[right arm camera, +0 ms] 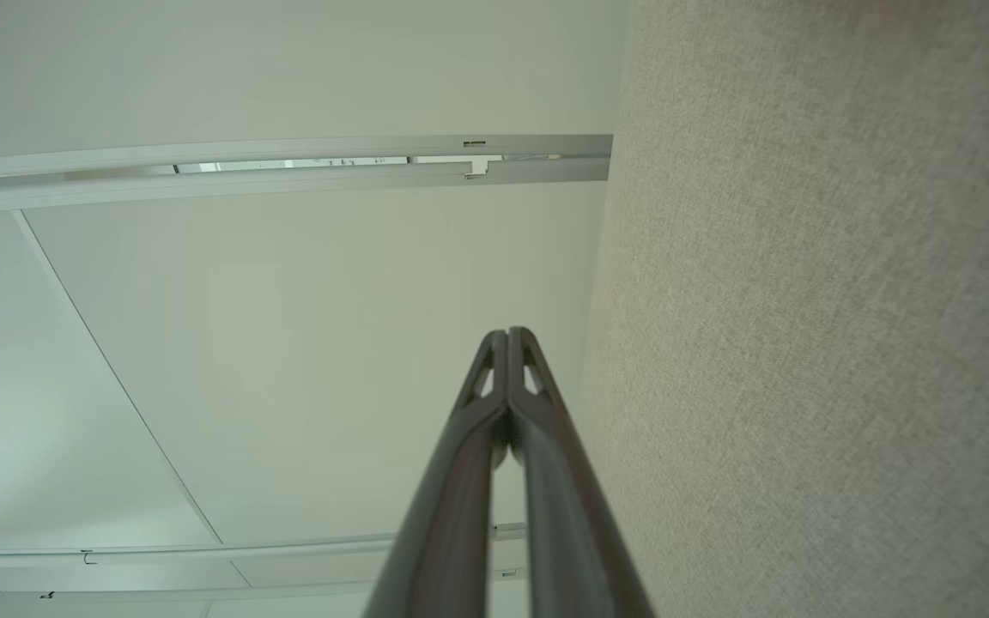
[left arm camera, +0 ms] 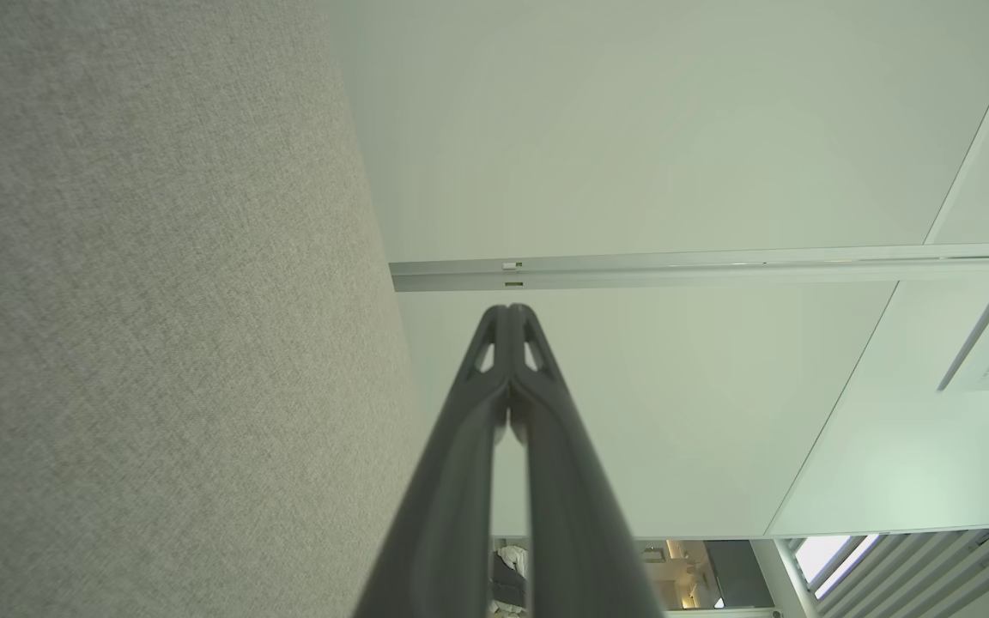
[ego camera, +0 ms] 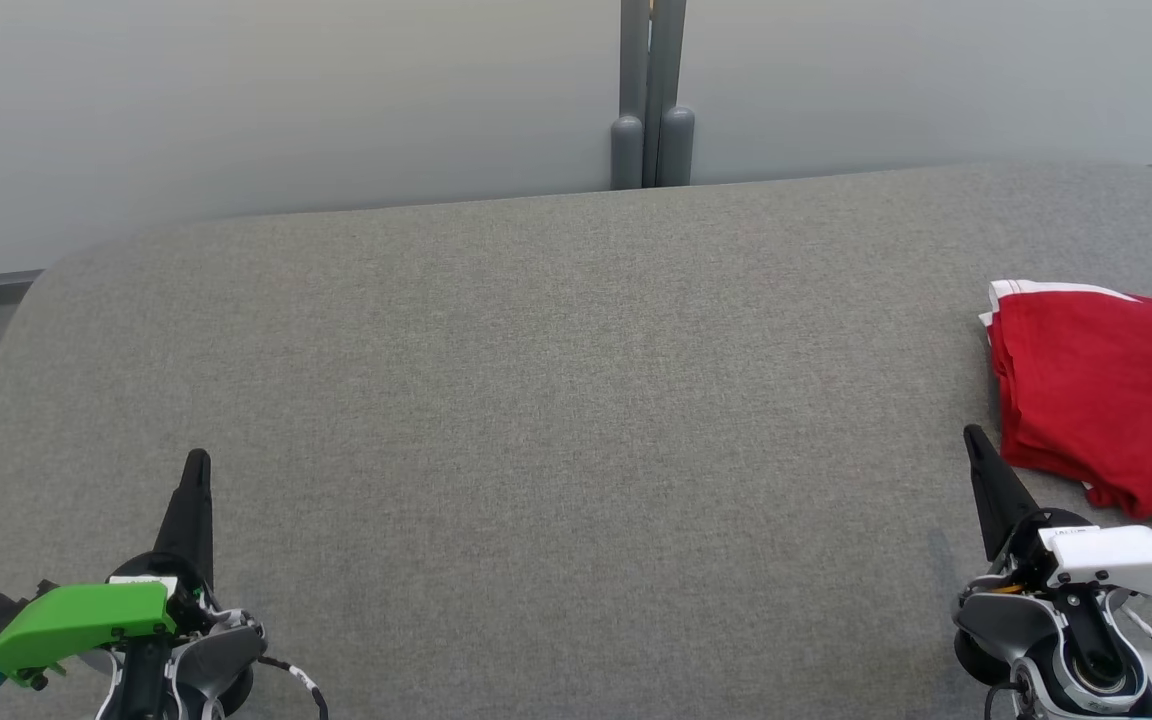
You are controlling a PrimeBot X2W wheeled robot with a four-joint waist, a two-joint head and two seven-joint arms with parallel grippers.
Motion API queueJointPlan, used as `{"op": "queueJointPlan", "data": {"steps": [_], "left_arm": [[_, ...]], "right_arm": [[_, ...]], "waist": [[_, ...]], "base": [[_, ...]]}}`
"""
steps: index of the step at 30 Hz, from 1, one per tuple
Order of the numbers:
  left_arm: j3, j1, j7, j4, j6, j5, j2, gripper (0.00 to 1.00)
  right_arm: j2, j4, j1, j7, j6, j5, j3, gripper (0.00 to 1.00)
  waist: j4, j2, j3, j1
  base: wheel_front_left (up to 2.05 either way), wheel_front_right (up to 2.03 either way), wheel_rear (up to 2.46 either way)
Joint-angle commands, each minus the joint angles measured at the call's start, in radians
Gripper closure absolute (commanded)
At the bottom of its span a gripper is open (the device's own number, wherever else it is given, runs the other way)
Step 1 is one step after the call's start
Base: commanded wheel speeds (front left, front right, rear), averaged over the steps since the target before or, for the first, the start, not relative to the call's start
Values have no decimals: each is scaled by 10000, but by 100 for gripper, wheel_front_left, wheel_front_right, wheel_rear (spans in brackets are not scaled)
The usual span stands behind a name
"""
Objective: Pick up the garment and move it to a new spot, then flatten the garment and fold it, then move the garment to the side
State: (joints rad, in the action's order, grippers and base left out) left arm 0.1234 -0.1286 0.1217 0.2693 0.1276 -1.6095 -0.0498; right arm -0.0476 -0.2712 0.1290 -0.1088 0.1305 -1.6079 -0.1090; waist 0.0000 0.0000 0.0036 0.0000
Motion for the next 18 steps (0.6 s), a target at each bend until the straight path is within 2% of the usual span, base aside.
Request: {"op": "queueJointPlan", "data": {"steps": [1, 18], "left_arm": [[4, -92, -6, -9, 58, 2, 0, 100], [4, -92, -7, -9, 58, 2, 0, 100]], "right_arm": [[-50, 27, 106, -46, 4, -58, -12, 100], [-50, 28, 107, -46, 4, -58, -11, 100]], "waist": [[0, 0, 0, 0], [0, 0, 0, 0]], "base": [[0, 0, 0], [0, 0, 0]]}}
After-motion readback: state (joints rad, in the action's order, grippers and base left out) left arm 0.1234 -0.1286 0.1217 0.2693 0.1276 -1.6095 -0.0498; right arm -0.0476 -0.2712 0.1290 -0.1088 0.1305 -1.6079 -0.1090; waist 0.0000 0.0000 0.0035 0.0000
